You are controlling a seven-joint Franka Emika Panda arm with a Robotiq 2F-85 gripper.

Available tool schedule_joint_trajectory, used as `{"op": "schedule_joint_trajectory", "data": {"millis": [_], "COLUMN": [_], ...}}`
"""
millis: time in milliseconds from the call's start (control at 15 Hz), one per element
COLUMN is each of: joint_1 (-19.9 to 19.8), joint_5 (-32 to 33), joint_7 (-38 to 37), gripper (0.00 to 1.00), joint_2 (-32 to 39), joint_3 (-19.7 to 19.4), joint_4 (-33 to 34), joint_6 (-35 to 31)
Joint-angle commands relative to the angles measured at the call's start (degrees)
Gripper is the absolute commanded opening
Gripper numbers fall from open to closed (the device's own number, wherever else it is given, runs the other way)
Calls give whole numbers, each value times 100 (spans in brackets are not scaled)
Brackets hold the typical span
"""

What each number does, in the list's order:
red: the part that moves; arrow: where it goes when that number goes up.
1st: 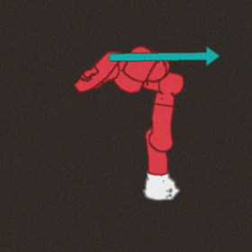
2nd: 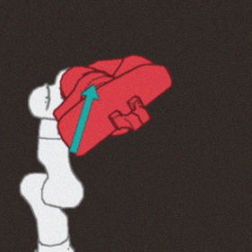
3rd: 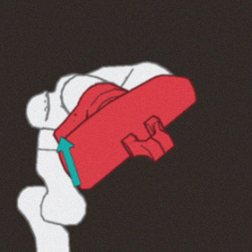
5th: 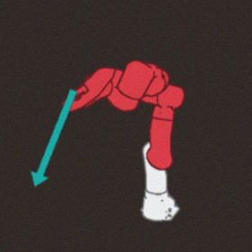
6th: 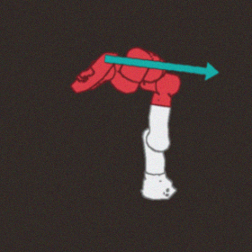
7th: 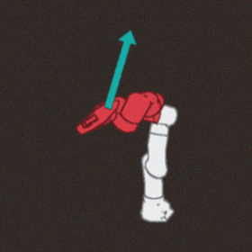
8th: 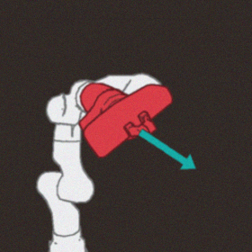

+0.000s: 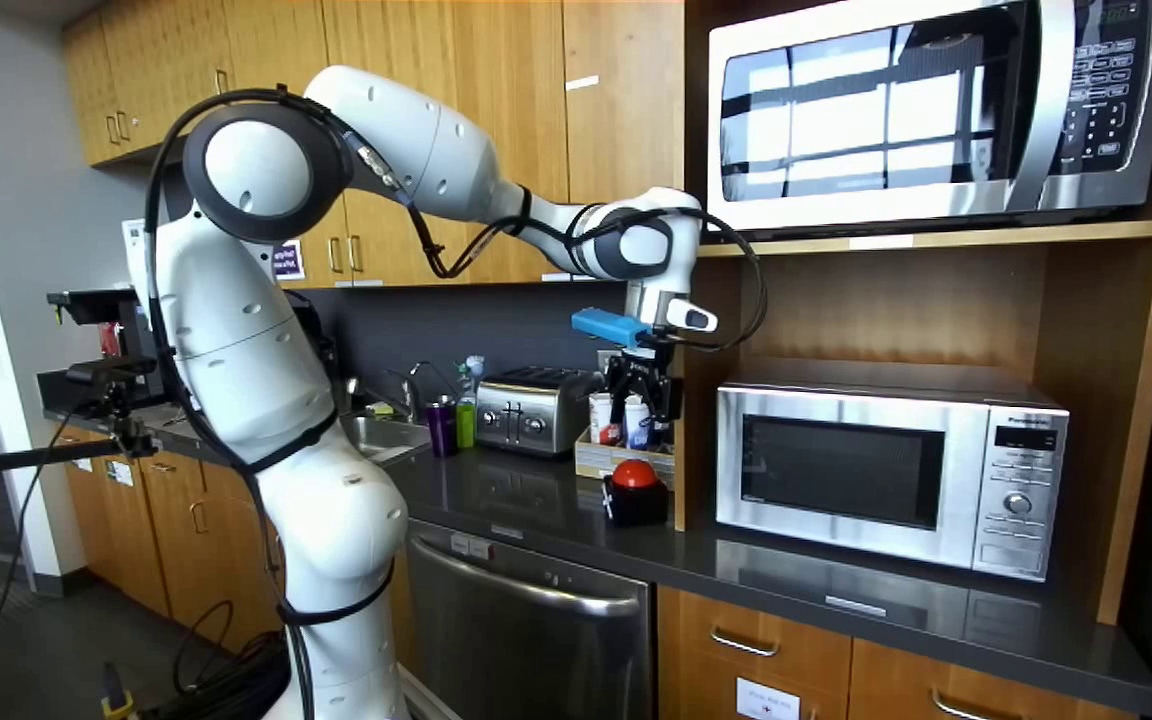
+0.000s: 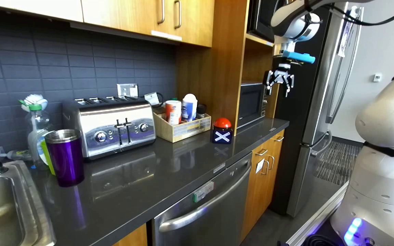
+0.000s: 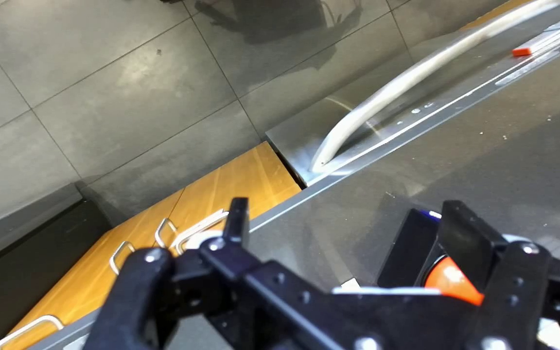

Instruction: Press the orange button.

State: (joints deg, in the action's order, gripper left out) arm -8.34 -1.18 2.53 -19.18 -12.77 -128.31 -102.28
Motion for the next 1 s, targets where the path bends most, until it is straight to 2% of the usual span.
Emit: {"op": "schedule_joint_trajectory", "data": {"millis": [0,467,933], "joint_1": [-68,76,303], "joint_5": [-30,78,35], "joint_7": [5,-11,22], "gripper": [100,100,100], "joint_2": [3,-100,-24], "joint_3": [67,392,706], "joint_4": [2,-417,-551], "joint_6": [-15,-30,19]}}
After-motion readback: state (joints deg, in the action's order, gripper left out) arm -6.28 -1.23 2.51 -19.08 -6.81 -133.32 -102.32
